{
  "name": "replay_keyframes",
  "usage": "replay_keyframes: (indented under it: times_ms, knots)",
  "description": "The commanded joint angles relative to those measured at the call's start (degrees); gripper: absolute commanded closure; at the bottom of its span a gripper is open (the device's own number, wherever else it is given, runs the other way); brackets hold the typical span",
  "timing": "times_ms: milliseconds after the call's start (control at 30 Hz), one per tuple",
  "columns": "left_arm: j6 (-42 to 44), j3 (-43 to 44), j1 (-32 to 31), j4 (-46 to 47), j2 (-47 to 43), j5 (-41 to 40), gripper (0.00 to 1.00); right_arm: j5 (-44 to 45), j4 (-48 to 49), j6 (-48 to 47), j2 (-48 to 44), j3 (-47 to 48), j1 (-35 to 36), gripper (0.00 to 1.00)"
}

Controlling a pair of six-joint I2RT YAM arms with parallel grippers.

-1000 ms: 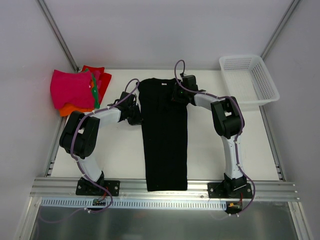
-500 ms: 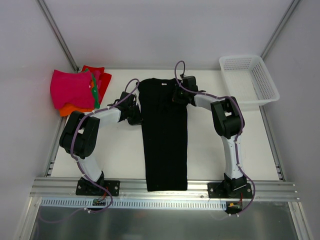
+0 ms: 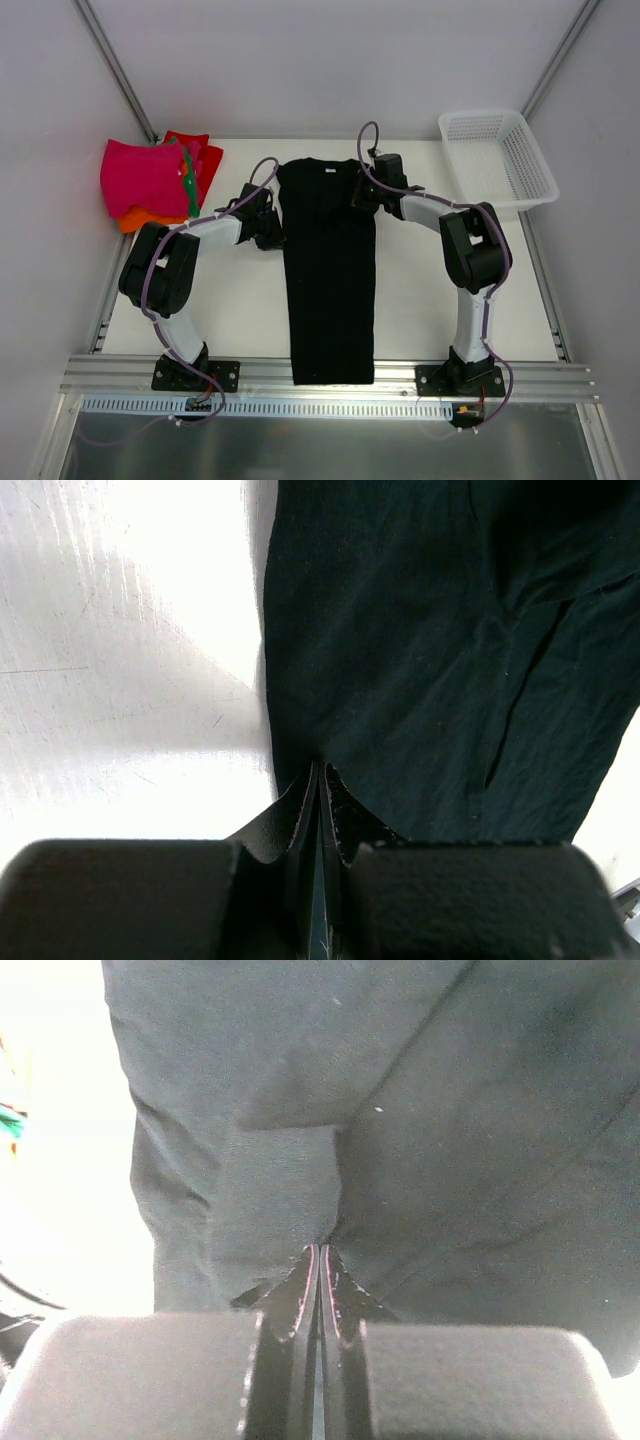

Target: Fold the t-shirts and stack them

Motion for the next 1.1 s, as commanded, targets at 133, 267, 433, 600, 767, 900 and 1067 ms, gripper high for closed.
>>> replay_keyframes:
  times_ms: [133, 267, 433, 600, 767, 900, 1067]
  knots:
    - [-0.1, -0.39, -0.41, 0.86, -1.85, -0.47, 0.97, 1.52, 2.91, -1.31, -6.06, -2.69, 0.62, 0.99]
    - [-0.1, -0.31, -0.41, 0.86, -1.68, -0.38, 0.98, 6.43, -2.08, -2.45, -7.73, -2.52, 1.32, 0.99]
    - [-0.1, 0.04, -0.32, 0.86, -1.15, -0.12, 0.98, 13.91, -5.7, -4.12, -9.93, -3.65, 1.94, 0.99]
    - [-0.28, 0.05, -0.41, 0.86, -0.97, -0.03, 0.98, 16.38, -6.5, -4.48, -12.04, -5.33, 2.11, 1.0]
    - [-0.28, 0.05, -0.32, 0.86, -0.88, -0.03, 0.98, 16.38, -6.5, -4.3, -13.62, -7.78, 2.38, 1.0]
    - [-0.36, 0.13, -0.41, 0.86, -0.8, 0.06, 0.98, 18.31, -6.5, -4.04, -15.29, -9.9, 2.72, 1.0]
    - [-0.36, 0.13, -0.41, 0.86, -0.71, 0.15, 0.98, 17.61, -6.41, -3.25, -16.17, -11.57, 3.95, 0.99]
